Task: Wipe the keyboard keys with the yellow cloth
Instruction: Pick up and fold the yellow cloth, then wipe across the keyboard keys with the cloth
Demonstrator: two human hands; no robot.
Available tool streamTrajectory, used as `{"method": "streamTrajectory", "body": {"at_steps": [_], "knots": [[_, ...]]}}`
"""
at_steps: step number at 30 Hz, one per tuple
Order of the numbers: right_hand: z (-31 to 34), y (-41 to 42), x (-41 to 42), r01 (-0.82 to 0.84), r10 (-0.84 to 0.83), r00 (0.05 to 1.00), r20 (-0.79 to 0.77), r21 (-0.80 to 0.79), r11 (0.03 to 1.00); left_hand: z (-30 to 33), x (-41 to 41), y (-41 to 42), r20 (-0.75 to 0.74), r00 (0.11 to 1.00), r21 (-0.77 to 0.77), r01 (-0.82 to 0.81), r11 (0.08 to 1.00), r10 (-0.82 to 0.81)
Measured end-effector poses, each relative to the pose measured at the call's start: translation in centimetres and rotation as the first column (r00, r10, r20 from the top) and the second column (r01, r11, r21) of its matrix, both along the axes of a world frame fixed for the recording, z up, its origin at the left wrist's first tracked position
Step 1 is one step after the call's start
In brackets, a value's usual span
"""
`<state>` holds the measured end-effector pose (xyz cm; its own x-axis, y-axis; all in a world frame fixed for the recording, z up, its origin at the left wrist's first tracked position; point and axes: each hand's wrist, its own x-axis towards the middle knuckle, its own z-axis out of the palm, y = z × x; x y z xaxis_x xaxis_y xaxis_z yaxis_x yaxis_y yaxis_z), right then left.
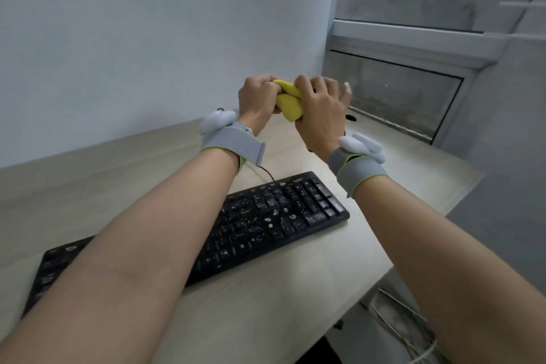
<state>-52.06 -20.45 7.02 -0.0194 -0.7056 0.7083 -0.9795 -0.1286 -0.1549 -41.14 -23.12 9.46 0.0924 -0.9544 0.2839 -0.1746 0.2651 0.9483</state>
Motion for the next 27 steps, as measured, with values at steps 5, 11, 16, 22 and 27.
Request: {"method": "streamTrajectory", "body": {"at_steps": [5, 11, 16, 22, 27], "knots": [[-0.8, 1.6, -3.7, -0.02, 0.021, 0.999, -0.032, 0.019, 1.0, -0.9, -2.0, 2.3, 0.099, 0.982, 0.051, 0.156, 0.987, -0.16], [-2.3, 2.9, -6.4, -0.024, 0.041, 0.994, -0.098, 0.167, 0.986, -2.6, -2.1, 3.2, 0.432, 0.825, 0.221, 0.293, 0.93, -0.363], [-3.7, 3.6, -7.4, 0.029, 0.013, 0.99, -0.141, 0.295, 0.955, -4.7, -1.5, 4.4, 0.731, 0.412, 0.477, 0.261, 0.839, -0.544], [-4.7, 3.4, -8.3, 0.038, 0.018, 0.994, -0.107, 0.503, 0.863, -6.7, -1.3, 5.9, 0.867, 0.043, 0.491, 0.093, 0.866, -0.496], [-5.2, 3.9, -8.8, -0.07, 0.053, 0.998, 0.045, 0.611, 0.789, -7.9, -1.1, 6.3, 0.893, 0.042, 0.441, 0.11, 0.891, -0.448]]}}
